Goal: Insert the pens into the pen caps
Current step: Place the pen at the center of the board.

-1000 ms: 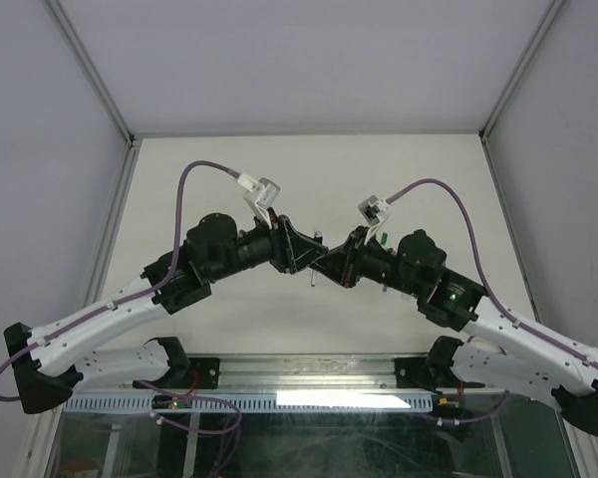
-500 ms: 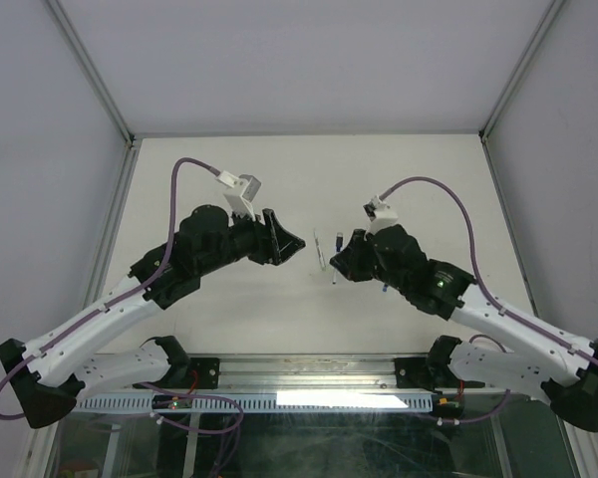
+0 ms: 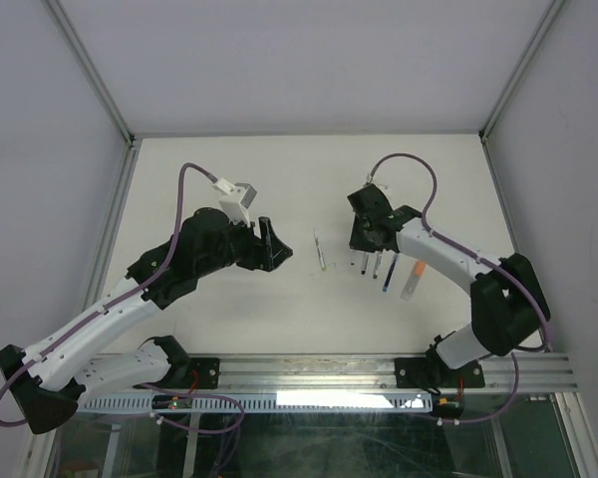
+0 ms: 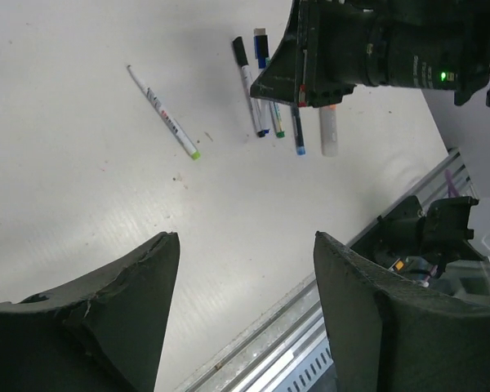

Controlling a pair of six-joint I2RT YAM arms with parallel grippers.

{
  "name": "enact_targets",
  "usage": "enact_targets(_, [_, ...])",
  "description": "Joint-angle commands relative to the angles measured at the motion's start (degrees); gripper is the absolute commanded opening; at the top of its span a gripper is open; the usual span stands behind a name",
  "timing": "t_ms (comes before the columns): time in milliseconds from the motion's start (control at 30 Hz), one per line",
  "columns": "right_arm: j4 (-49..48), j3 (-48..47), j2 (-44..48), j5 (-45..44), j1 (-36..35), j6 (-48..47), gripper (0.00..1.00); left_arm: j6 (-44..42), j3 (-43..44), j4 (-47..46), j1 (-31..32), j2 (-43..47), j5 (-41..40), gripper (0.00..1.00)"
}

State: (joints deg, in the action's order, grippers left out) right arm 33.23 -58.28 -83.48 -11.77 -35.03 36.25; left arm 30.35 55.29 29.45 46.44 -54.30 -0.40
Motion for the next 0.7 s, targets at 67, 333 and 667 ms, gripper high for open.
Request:
enact_targets(67, [-0.4, -6.4, -10.1, -1.3, 3.5, -2.5, 0.00, -1.7, -0.7, 2.8, -0.1, 3.4, -2.7, 0.67])
enact_targets(333, [0.1, -9.7, -17.9, -0.6, 5.3, -3.4, 0.05, -2.0, -0.6, 3.7, -0.1, 3.5, -2.8, 0.66])
enact_targets(667, [-0.7, -9.0, -20.7, 2.8, 5.7, -2.8, 0.18, -2.2, -0.8, 3.7, -0.1, 3.4, -3.0, 0.66])
